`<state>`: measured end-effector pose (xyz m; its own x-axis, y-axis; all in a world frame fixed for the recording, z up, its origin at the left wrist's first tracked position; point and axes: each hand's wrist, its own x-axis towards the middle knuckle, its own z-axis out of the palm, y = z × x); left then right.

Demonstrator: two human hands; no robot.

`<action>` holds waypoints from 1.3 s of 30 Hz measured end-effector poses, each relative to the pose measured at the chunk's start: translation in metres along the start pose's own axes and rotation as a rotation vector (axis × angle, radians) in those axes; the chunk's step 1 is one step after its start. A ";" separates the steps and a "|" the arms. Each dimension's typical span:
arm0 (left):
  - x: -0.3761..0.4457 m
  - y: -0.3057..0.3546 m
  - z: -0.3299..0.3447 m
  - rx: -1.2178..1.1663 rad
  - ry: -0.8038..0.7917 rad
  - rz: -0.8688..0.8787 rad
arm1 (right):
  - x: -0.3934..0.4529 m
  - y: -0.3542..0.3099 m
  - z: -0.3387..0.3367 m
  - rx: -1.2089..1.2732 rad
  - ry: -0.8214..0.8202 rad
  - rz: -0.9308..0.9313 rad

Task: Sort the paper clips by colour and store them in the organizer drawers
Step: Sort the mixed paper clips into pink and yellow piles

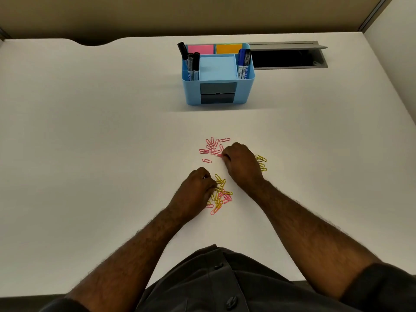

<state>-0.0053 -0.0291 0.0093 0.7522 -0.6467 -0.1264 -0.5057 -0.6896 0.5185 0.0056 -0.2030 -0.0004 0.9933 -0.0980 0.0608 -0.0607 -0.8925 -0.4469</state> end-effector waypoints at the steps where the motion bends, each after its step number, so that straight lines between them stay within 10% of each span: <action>1: 0.001 0.001 0.001 0.003 0.001 0.002 | 0.005 -0.004 0.001 0.007 -0.016 0.006; 13: 0.020 -0.004 -0.001 -0.038 0.094 -0.131 | -0.050 -0.011 -0.010 0.193 -0.221 0.107; 26: 0.029 -0.012 -0.025 -0.158 0.241 -0.224 | -0.055 -0.003 -0.011 0.121 -0.099 0.130; 39: -0.019 0.003 -0.019 -0.071 -0.162 -0.094 | -0.051 0.024 -0.015 -0.120 -0.020 0.024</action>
<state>-0.0128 -0.0125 0.0295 0.7142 -0.6283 -0.3085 -0.4009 -0.7285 0.5555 -0.0479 -0.2265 -0.0005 0.9932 -0.1120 0.0329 -0.0944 -0.9365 -0.3378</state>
